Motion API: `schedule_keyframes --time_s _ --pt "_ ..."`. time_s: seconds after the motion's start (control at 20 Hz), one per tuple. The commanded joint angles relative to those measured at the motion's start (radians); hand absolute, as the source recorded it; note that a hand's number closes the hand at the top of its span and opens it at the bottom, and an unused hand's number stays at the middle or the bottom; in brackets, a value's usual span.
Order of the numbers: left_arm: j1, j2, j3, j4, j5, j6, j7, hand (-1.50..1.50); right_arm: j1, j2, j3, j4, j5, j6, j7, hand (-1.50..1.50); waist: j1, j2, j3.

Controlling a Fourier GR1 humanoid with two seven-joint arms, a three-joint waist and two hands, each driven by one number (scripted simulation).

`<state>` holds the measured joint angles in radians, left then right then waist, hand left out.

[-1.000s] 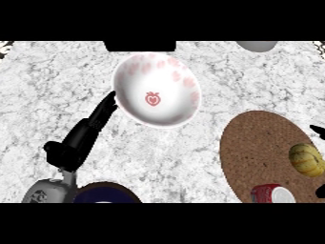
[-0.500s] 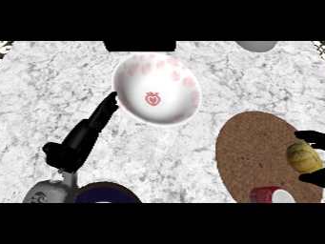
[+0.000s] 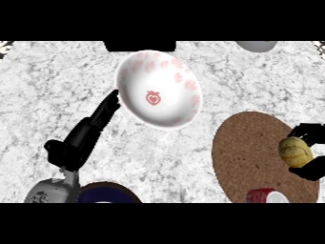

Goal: Pick the squash from the placemat and place it in the bowl

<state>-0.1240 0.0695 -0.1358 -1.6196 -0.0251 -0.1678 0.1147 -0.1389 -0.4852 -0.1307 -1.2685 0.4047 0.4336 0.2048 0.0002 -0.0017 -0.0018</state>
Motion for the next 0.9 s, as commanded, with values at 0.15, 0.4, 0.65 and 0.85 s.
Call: schedule_keyframes --time_s 0.15,0.4,0.65,0.85 --pt "-0.038 -0.001 -0.037 0.03 0.004 -0.047 -0.003 0.0 -0.273 0.33 0.316 -0.179 0.128 -0.065 0.24 1.5 0.127 0.004 -0.009" --pt "-0.042 -0.031 -0.073 0.043 0.001 -0.053 -0.008 0.0 -0.498 0.478 0.49 -0.133 0.196 -0.152 0.511 1.5 0.149 0.004 -0.007" --pt "-0.06 -0.02 -0.042 0.063 -0.004 -0.04 -0.015 0.0 -0.682 0.483 0.627 -0.079 0.279 -0.343 0.813 1.5 0.119 0.002 -0.004" --pt "-0.062 -0.021 -0.047 0.067 -0.002 -0.047 -0.012 0.0 -0.88 0.484 0.621 -0.091 0.293 -0.491 0.98 1.5 0.104 -0.003 -0.003"
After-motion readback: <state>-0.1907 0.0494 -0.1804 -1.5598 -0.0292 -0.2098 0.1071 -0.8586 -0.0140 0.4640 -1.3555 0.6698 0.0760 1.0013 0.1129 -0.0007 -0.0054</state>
